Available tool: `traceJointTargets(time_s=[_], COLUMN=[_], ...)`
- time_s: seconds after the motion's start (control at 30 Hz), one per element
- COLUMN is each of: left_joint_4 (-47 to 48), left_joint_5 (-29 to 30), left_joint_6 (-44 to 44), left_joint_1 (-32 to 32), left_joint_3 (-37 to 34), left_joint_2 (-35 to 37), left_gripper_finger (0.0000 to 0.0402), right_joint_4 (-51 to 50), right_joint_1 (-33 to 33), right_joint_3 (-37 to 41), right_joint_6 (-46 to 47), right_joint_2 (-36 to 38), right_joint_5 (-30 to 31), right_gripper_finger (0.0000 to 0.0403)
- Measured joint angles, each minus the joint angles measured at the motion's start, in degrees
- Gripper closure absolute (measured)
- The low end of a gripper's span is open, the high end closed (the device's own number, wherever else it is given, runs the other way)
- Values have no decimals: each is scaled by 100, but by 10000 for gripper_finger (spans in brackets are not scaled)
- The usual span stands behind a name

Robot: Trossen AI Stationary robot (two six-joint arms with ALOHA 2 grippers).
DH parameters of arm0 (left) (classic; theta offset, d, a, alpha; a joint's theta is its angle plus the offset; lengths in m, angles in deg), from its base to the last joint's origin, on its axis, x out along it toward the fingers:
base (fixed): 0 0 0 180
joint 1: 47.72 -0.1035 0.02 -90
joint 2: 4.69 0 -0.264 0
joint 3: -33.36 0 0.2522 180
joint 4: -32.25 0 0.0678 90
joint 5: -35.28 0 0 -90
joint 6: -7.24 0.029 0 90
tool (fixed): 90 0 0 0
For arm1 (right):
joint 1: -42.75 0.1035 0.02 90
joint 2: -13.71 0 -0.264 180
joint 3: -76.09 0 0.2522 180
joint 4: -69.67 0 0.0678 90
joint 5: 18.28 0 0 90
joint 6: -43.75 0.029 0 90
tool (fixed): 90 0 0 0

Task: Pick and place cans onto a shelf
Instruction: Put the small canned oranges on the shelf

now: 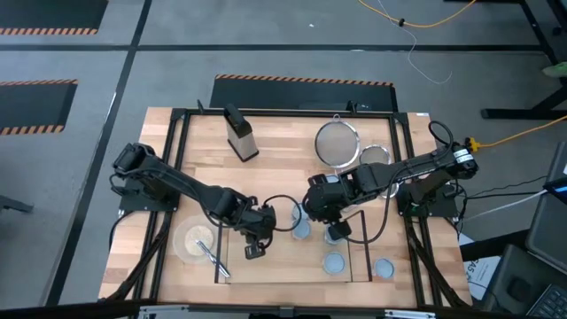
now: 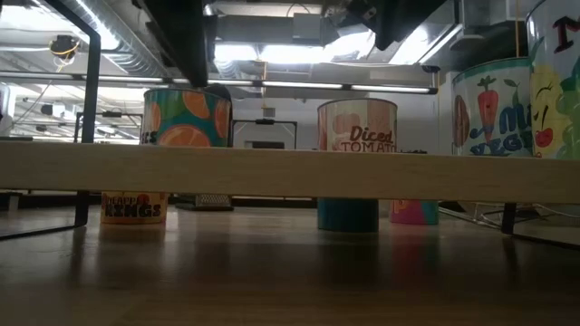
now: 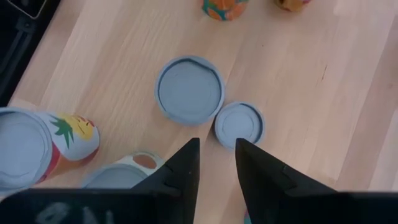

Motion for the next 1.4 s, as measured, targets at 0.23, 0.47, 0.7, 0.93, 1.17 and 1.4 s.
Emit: traceJointTargets(time_s=[0.23, 0.47, 0.7, 0.93, 1.17, 1.4], left_joint_4=[304, 1146, 1165, 1028, 778, 540], left_joint_5=[25, 1118, 1530, 1523, 1421, 1290], left_joint_6=[650, 619, 724, 755, 754, 754], left_joint_1=[-21, -23, -207, -308, -310, -267], left_joint_3=[0, -12, -266, -638, -719, -719], left_joint_2=[324, 358, 360, 360, 358, 358], left_gripper_finger=[351, 357, 356, 362, 362, 362], right_joint_4=[396, 1445, 2257, 2813, 3016, 3305], right_joint_1=[-1, -1, 2, 1, -3, -6], right_joint_3=[2, 2, 3, 4, 4, 4], right_joint_6=[-19, -27, -201, -216, -219, -222], right_joint_2=[-2, -170, -767, -1294, -1661, -1821], right_joint_5=[2, -64, -195, -197, -199, -201], right_gripper_finger=[296, 296, 296, 296, 296, 296])
